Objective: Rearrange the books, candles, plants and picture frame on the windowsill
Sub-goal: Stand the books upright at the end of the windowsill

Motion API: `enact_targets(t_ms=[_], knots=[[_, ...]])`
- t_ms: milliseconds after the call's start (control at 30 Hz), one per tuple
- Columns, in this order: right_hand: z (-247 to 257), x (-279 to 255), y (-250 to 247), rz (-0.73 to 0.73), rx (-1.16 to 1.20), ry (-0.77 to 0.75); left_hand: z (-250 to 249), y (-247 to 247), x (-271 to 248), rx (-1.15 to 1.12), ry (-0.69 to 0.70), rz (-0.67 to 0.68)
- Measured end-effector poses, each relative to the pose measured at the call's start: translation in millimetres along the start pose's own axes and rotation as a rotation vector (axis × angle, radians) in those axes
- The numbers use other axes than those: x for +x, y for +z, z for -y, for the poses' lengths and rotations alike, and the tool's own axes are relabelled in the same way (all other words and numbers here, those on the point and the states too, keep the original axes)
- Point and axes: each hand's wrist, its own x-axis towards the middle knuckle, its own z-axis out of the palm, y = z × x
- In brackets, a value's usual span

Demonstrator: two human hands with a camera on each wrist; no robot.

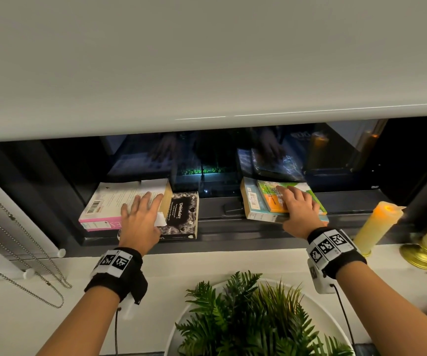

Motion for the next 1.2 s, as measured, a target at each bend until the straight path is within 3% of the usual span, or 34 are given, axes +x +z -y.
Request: enact_targets(t_ms=[167, 367, 600, 833, 1000, 1200], knots=[[15.9, -1.7, -6.4, -0.044, -0.028, -0.033, -1.0, -2.1, 0.7, 0.025, -0.011, 0.026], [73.3, 0.3, -2.2, -0.163, -0.01, -0.251, 1.2, -4.7, -2.0, -0.004, -0.027, 0.026], [119.5, 2.3, 16.5, -0.09, -0.048, -0.395, 0.8, -11.1, -0.8, -0.037, -0.042, -0.048], [146.6, 2.0, 42.4, 0.032, -0.235, -0.542, 17.2, -42.2, 10.6, -0.375, -0.184, -0.223], [171.2, 6.1, 65.1, 0.131, -0.277, -0.608, 39.6, -67.3, 16.0, -0.671, -0.367, -0.459], [203.7, 13.8, 90.3, 0.181, -0.253, -0.703, 75.4, -65.1, 14.3, -0.795, -0.463, -0.482]])
